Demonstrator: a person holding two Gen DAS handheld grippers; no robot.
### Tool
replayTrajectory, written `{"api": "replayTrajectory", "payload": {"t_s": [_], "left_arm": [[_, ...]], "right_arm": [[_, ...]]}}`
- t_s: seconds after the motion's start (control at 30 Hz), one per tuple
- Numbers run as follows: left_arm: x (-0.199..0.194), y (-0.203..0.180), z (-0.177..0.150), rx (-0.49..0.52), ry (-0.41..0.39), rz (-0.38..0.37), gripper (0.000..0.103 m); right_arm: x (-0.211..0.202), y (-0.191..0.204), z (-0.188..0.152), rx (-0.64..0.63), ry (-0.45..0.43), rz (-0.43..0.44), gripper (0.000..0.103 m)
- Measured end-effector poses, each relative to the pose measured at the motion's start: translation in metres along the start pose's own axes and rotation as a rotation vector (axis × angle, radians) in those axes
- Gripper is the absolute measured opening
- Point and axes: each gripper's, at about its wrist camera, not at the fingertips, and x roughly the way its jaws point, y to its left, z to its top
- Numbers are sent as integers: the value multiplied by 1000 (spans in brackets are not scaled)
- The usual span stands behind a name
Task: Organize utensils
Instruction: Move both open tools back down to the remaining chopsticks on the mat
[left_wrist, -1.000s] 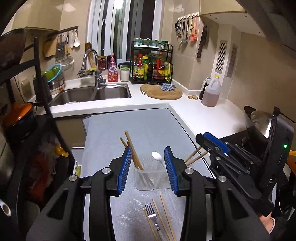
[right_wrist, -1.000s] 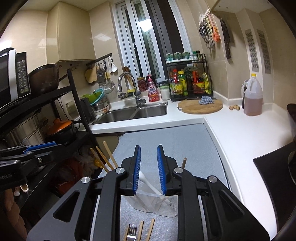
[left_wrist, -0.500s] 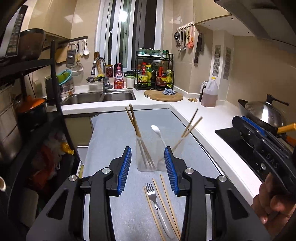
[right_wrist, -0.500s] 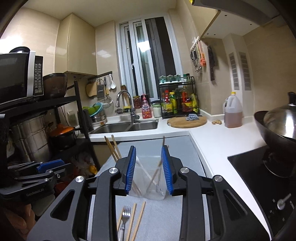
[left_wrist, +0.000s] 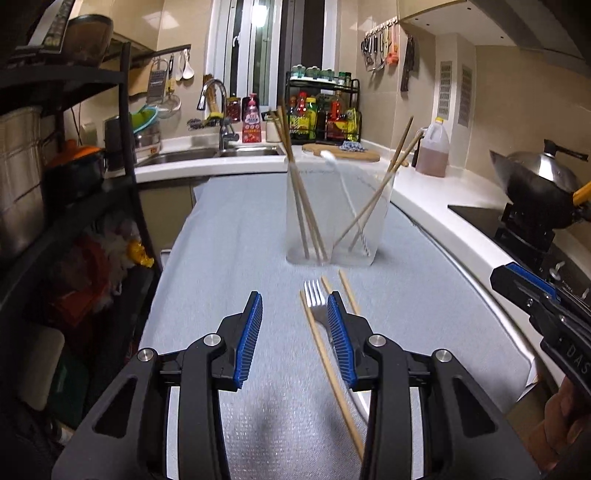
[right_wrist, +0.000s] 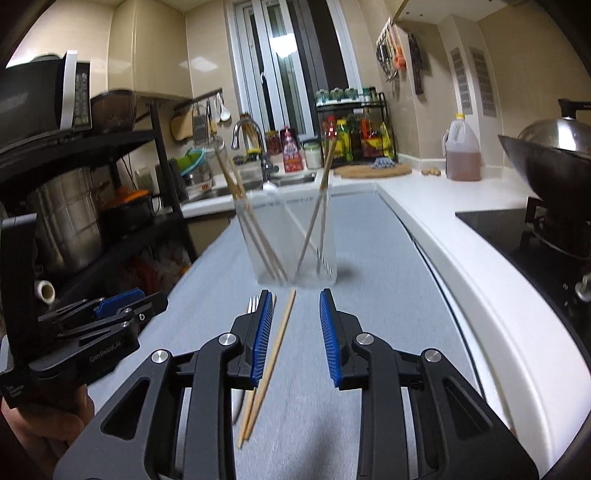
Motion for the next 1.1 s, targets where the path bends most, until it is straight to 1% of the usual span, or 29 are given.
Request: {"api": "replayTrajectory", "payload": {"t_s": [0.07, 0.13, 0.2, 0.3, 0.37, 0.4, 0.43, 0.47, 0.5, 0.57, 0.6, 0.73, 0.87, 0.97, 1.0, 1.1], "left_arm": [[6, 2, -16, -7, 28, 1, 37], [14, 8, -28, -27, 74, 2, 36], [19, 15, -30, -51, 99, 0, 36], [24, 22, -33, -72, 111, 10, 36], [27, 23, -36, -91, 125, 3, 36], [29, 24, -38, -101, 131, 1, 35], [30, 24, -39, -107, 136, 1, 32], [31, 24, -40, -112, 141, -4, 27], [32, 25, -41, -120, 148, -15, 25], [35, 25, -44, -144, 163, -44, 17], [36, 24, -46, -148, 172, -54, 17], [43, 5, -53, -119, 212, -129, 17], [43, -12, -60, -84, 225, -155, 17], [48, -21, -66, -62, 256, -146, 17], [49, -20, -67, -56, 263, -142, 19], [47, -24, -66, -18, 261, -115, 19]], "right_arm": [[5, 3, -16, -23, 30, 2, 27], [11, 4, -27, -29, 60, 0, 27], [15, 3, -34, -26, 79, 0, 27], [19, 1, -42, -29, 93, 6, 27], [22, 0, -45, -30, 100, 7, 25], [23, -1, -46, -26, 104, 6, 20], [24, -3, -48, -18, 109, 4, 15], [25, -5, -49, -10, 114, -1, 11], [28, -8, -50, 4, 126, -5, 6], [29, -12, -50, 26, 137, -3, 5], [29, -13, -50, 29, 136, -4, 5], [33, -16, -52, 41, 161, 8, 5], [35, -13, -56, 39, 176, 23, 6], [39, -10, -58, 36, 195, 41, 8], [41, -10, -58, 36, 203, 47, 8], [47, -5, -61, 35, 231, 71, 8]]}}
